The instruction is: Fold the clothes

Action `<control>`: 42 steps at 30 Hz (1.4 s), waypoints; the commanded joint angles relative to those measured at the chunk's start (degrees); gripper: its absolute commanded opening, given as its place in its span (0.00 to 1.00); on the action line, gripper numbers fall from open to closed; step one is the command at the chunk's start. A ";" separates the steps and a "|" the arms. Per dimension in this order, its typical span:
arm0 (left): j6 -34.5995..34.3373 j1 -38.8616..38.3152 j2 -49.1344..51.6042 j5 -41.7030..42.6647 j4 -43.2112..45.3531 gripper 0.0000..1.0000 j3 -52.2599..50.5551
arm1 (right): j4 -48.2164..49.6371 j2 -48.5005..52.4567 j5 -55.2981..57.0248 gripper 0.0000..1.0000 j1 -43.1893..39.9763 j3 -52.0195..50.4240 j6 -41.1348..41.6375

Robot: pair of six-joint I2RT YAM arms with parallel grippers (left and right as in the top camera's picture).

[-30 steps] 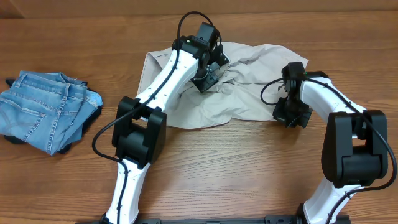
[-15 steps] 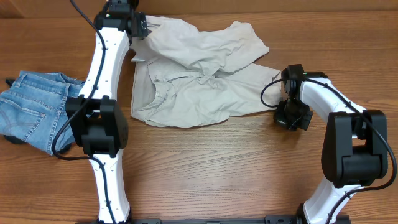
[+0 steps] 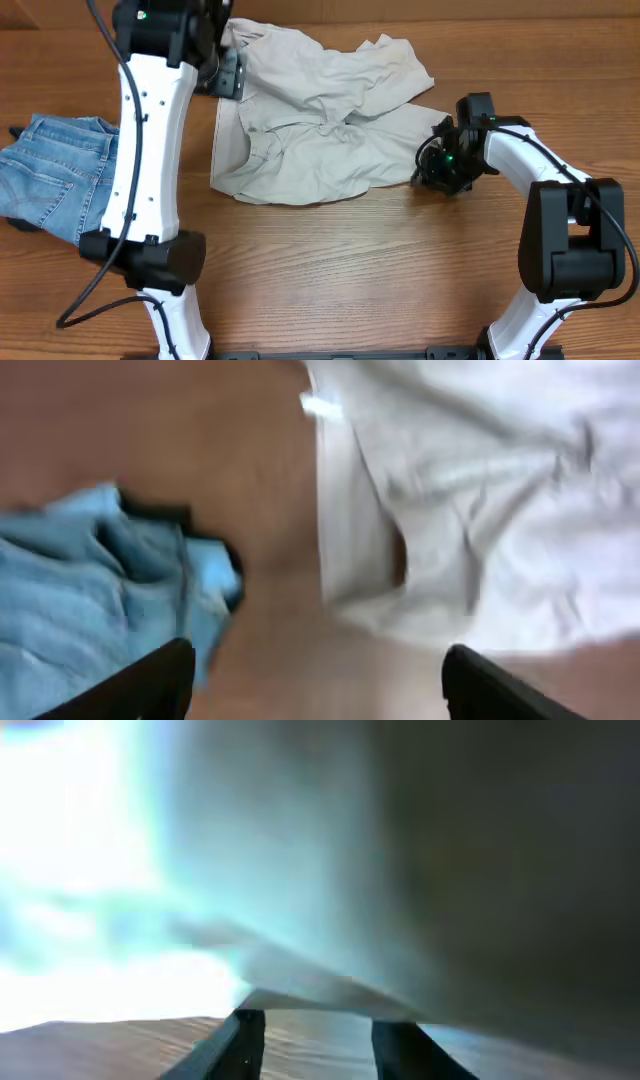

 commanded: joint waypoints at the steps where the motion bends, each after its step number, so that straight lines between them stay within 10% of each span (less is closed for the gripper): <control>1: -4.74 0.33 2.34 5.35 -0.83 0.82 -7.74 | 0.39 -6.97 -3.45 0.43 0.09 -0.26 -1.92; 7: -4.42 3.80 2.36 6.32 11.17 0.88 -33.73 | -4.44 -19.85 -3.43 0.71 0.09 -0.26 -1.86; 14: 11.85 2.73 2.36 8.92 27.89 0.88 -52.61 | -7.67 -20.57 -3.41 0.74 0.11 -0.28 -1.66; 15: 13.00 2.78 2.36 11.17 29.77 0.82 -53.59 | -7.67 -20.57 -3.39 0.74 0.11 -0.28 -1.66; 18: 13.94 3.08 2.36 12.68 29.79 0.04 -54.55 | -8.33 -20.57 -3.39 0.75 0.09 -0.28 -1.66; 23: -9.25 6.99 2.03 11.89 13.70 0.04 -54.55 | -9.60 -20.57 -0.33 0.75 0.09 -0.28 -1.64; 32: -2.97 8.59 -2.95 20.13 5.55 0.04 -54.51 | -4.37 -13.57 10.10 0.95 0.09 -0.46 8.92; 37: -2.99 8.70 -17.00 19.56 12.13 0.04 -54.49 | -1.53 -5.46 5.40 0.87 0.61 -0.46 4.15; 40: -3.04 8.72 -23.04 16.33 13.62 0.06 -54.36 | -0.76 -5.77 -1.14 0.04 0.66 0.57 -0.90; 42: -3.26 8.76 -25.31 14.73 13.42 0.07 -53.99 | -8.31 -9.53 -2.80 0.04 -1.66 4.76 -3.67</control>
